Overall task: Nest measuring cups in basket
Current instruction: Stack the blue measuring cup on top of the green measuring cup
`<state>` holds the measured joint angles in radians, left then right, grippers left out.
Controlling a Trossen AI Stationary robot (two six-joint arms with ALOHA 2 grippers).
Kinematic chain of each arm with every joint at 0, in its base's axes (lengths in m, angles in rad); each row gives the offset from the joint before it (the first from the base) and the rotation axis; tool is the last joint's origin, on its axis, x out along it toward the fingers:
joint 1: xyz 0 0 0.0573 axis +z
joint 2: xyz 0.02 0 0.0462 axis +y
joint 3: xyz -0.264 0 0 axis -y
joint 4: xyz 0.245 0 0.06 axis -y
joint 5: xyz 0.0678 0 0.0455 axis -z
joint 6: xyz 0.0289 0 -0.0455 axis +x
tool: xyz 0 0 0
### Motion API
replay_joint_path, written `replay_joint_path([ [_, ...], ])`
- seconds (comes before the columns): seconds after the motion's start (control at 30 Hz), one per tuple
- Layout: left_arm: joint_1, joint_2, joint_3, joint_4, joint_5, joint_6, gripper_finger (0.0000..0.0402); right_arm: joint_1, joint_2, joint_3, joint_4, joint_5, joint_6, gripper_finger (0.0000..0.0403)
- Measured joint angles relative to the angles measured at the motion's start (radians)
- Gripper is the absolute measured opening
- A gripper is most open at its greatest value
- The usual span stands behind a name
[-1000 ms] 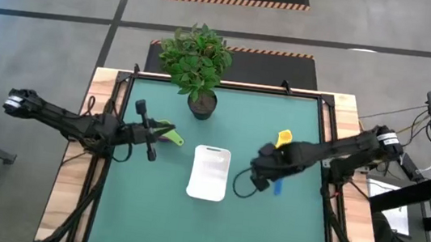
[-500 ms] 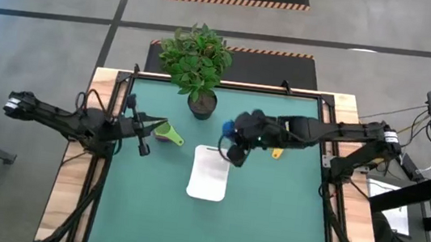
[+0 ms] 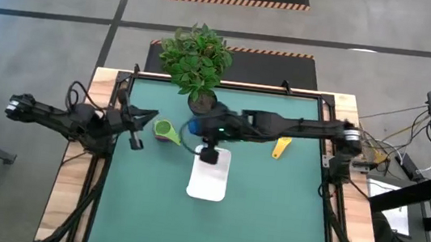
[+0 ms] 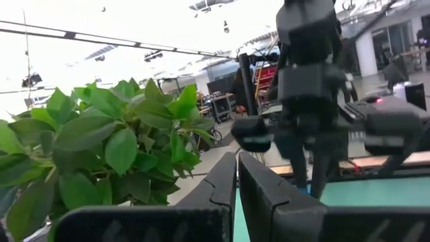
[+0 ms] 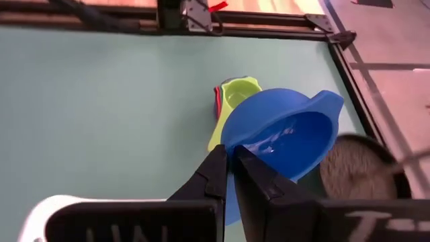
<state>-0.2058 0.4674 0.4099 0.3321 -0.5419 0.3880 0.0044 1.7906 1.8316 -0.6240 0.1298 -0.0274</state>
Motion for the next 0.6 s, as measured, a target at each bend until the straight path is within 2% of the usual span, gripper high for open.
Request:
replay_joint_path([
  [0.43,0.0,-0.085,-0.001,-0.048,0.0,-0.036,0.0,-0.045,0.383,0.515,-0.185,-0.007,-0.228,0.0009],
  [0.6,0.0,-0.111,-0.002,-0.074,0.0,-0.036,0.0,-0.065,0.423,0.512,-0.142,-0.018,-0.253,0.0009],
])
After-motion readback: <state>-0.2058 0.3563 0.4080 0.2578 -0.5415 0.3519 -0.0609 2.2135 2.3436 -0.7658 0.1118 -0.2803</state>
